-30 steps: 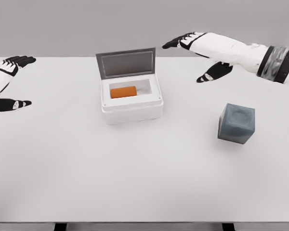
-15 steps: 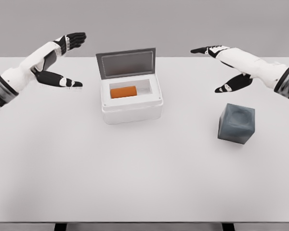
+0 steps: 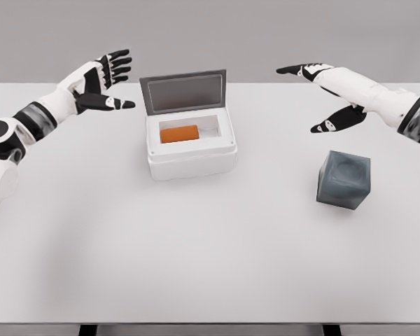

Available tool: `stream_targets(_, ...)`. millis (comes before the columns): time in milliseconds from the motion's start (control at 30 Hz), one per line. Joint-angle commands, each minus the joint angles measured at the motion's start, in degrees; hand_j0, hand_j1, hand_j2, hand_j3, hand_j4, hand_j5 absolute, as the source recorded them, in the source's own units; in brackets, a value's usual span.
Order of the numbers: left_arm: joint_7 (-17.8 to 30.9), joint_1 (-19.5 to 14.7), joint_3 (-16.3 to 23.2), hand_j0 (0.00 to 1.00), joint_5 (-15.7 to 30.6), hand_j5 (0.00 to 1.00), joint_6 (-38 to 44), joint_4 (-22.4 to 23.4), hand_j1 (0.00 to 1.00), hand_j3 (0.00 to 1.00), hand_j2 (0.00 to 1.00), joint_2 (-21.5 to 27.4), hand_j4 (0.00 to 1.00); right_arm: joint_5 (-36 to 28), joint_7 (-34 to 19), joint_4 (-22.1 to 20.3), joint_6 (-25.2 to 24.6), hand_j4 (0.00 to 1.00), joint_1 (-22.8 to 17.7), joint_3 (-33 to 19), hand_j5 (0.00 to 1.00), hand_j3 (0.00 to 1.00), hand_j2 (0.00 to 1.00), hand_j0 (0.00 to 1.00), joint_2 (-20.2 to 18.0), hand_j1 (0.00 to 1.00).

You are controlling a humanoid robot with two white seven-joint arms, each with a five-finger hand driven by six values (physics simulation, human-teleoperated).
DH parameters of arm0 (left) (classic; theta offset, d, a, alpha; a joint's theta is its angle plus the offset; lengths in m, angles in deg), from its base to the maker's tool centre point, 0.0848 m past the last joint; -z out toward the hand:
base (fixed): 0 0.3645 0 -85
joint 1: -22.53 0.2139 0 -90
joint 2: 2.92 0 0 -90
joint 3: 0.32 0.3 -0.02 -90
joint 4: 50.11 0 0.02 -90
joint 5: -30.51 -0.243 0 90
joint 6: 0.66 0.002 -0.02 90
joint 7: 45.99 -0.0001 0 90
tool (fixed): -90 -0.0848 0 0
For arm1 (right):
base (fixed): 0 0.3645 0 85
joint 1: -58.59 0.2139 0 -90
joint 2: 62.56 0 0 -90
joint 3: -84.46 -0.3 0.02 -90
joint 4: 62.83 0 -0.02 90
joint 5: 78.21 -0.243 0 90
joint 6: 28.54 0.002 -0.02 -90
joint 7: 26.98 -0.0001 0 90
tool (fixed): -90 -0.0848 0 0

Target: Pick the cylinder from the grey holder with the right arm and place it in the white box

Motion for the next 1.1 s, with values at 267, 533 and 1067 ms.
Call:
stream_targets(267,-0.20,-0.09,-0.01,1.00,-6.61,1.00,-0.88,2.46,1.00,1.00,1.00,-2.86,1.00,-0.25,0.03,-0.06,-0.50,1.00,0.18,-0.02,1.00,1.00,1.00,1.00,0.01,1.00)
stream_targets(533,0.06,0.79,0.17,1.00,-6.52,1.00,-4.65,-0.26,1.00,1.00,1.00,-2.42,1.00,-0.25,0.03,-0.15,-0.59,1.00,0.18,-0.64,1.00,1.00,1.00,1.00,0.01,1.00)
stream_targets(1067,0.06,3.60,-0.10,1.00,-5.99,1.00,-5.89,-7.46,1.00,1.00,1.00,-0.05,1.00,-0.26,0.03,-0.15,-0.85,1.00,0.18,-0.64,1.00,1.00,1.00,1.00,0.10,1.00)
